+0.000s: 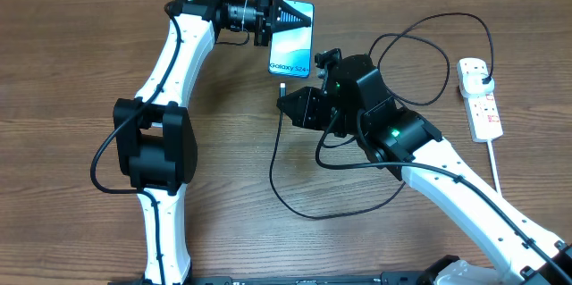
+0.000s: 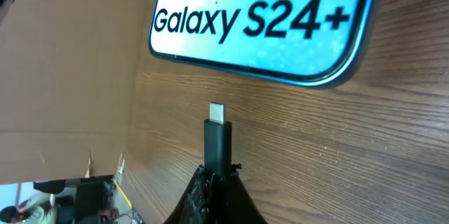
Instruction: Plug charger to phone and switch on socket
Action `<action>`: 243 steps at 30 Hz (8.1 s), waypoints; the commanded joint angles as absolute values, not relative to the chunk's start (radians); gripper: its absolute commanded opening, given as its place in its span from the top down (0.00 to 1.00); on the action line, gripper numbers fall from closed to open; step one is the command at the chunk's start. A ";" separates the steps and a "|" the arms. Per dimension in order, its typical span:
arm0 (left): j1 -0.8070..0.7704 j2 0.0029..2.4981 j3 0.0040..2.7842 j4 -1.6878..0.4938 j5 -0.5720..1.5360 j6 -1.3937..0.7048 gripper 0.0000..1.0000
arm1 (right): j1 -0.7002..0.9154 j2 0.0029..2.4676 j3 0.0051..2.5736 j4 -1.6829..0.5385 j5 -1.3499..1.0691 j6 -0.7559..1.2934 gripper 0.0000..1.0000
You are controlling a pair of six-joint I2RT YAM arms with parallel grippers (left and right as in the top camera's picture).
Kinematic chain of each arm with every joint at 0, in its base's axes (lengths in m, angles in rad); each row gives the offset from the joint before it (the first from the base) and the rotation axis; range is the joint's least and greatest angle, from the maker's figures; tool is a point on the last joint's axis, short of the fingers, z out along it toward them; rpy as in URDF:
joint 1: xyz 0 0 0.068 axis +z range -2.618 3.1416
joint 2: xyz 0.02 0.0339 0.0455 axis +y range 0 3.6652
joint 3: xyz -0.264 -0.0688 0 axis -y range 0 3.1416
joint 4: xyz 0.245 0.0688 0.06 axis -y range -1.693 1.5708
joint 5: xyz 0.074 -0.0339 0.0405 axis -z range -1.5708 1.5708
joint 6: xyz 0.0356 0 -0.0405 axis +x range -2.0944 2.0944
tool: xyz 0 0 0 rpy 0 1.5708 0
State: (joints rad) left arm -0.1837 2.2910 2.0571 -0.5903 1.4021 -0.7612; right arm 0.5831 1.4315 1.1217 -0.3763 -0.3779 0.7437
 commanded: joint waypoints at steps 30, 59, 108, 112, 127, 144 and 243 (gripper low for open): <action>-0.191 2.259 2.076 -0.578 1.433 -0.777 0.96 | 0.581 1.375 1.119 -0.393 -0.263 0.703 0.96; -0.206 2.259 2.076 -0.577 1.465 -0.763 0.96 | 0.572 1.375 1.119 -0.394 -0.263 0.733 0.96; -0.216 2.259 2.076 -0.571 1.472 -0.763 0.96 | 0.449 1.405 1.119 -0.277 -0.316 0.755 0.96; -0.216 2.259 2.076 -0.571 1.475 -0.763 0.96 | 0.449 1.410 1.119 -0.278 -0.317 0.755 0.96; -0.180 2.259 2.075 -0.571 1.457 -0.715 0.96 | 0.449 1.411 1.119 -0.430 -0.398 0.725 0.82; -0.149 2.261 2.004 -0.891 1.180 -0.357 0.96 | 0.449 1.411 1.119 -0.553 -0.395 0.616 0.47; -0.134 2.297 1.818 -1.065 0.172 -0.258 0.41 | 0.444 1.420 1.119 -0.689 -0.246 0.566 0.45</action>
